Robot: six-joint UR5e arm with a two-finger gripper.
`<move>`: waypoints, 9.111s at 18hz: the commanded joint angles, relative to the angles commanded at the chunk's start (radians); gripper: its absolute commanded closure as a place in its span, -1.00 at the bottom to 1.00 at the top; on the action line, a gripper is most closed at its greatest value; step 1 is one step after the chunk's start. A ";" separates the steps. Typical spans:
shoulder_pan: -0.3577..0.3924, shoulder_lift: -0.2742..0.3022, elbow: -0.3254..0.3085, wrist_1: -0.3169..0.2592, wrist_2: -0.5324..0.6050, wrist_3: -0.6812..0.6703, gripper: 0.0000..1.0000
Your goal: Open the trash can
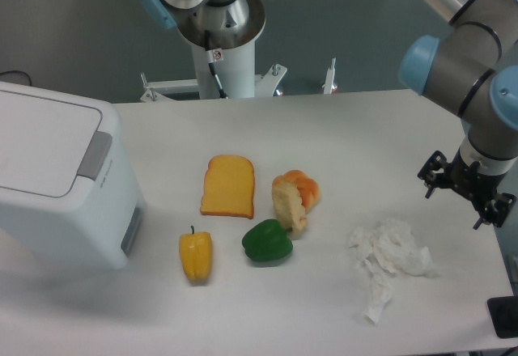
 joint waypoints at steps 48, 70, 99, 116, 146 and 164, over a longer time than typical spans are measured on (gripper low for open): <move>-0.485 0.466 -0.334 0.005 -0.460 -1.203 -1.00; -0.542 0.486 -0.370 -0.008 -0.456 -1.221 -1.00; -0.531 0.488 -0.396 0.002 -0.454 -1.212 -1.00; -0.529 0.482 -0.403 0.005 -0.451 -1.210 -1.00; -0.163 0.246 -0.275 0.101 -0.169 -0.294 -1.00; -0.183 0.100 -0.123 0.011 0.071 -0.077 -1.00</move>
